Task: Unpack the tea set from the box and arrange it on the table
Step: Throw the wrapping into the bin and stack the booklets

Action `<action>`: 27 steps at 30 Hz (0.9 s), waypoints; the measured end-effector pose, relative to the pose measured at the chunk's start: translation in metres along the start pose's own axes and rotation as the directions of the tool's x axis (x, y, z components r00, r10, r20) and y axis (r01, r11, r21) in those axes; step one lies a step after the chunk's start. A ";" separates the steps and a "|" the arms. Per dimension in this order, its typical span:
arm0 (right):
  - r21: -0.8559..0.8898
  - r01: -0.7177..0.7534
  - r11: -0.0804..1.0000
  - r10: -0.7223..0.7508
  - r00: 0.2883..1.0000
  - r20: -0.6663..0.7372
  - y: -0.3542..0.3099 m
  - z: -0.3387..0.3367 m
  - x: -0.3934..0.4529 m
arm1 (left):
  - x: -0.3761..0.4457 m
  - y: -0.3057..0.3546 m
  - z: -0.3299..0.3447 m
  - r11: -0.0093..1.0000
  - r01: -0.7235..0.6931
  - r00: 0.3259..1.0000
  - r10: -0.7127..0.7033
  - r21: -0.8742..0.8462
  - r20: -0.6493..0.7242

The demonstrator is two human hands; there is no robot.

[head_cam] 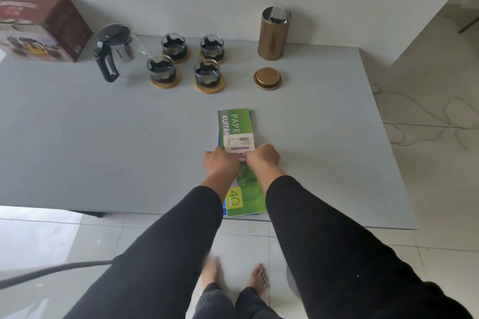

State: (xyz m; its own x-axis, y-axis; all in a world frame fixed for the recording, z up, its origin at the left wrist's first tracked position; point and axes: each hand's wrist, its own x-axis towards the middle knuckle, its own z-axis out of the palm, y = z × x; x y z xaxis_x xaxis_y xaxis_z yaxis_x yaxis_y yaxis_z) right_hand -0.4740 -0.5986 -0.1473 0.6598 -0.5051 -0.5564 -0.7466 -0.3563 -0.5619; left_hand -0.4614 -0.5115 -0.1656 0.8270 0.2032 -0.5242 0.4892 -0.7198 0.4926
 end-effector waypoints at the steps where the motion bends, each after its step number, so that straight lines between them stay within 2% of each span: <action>1: 0.012 -0.024 1.000 0.024 0.999 0.022 -0.001 0.002 0.002 | 0.002 0.002 -0.001 1.000 0.011 1.000 -0.011 -0.006 0.011; 8: 0.108 -0.154 0.982 0.155 0.988 0.000 -0.003 0.011 -0.003 | 0.010 -0.010 -0.010 0.990 0.070 0.993 -0.057 -0.125 0.101; 13: 0.221 -0.217 0.951 0.224 0.974 -0.009 -0.005 0.016 -0.011 | 0.015 -0.014 -0.018 0.979 0.070 0.975 -0.027 -0.190 0.220; 18: 0.352 -0.152 0.923 0.184 0.981 -0.058 -0.006 0.018 -0.014 | 0.017 -0.015 -0.025 0.947 0.093 0.959 -0.002 -0.308 0.283; 21: 0.440 -0.119 0.890 0.166 0.984 -0.069 -0.006 0.015 -0.015 | 0.016 -0.007 -0.029 0.913 0.066 0.953 0.062 -0.403 0.295; 24: 0.507 -0.091 0.857 0.186 0.973 -0.139 -0.010 0.005 -0.016 | 0.012 0.011 -0.029 0.877 0.011 0.946 0.146 -0.481 0.289; 27: 0.538 -0.047 0.841 0.178 0.965 -0.194 -0.014 -0.014 -0.012 | 0.006 0.036 -0.024 0.875 -0.100 0.925 0.257 -0.473 0.280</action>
State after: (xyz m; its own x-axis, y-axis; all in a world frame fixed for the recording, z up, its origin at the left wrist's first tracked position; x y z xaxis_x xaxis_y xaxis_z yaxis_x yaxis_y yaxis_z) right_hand -0.4731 -0.5984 -0.1243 0.4869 -0.7032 -0.5181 -0.6132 0.1472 -0.7761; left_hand -0.4322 -0.5203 -0.1348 0.8132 -0.1824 -0.5526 0.4764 -0.3367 0.8122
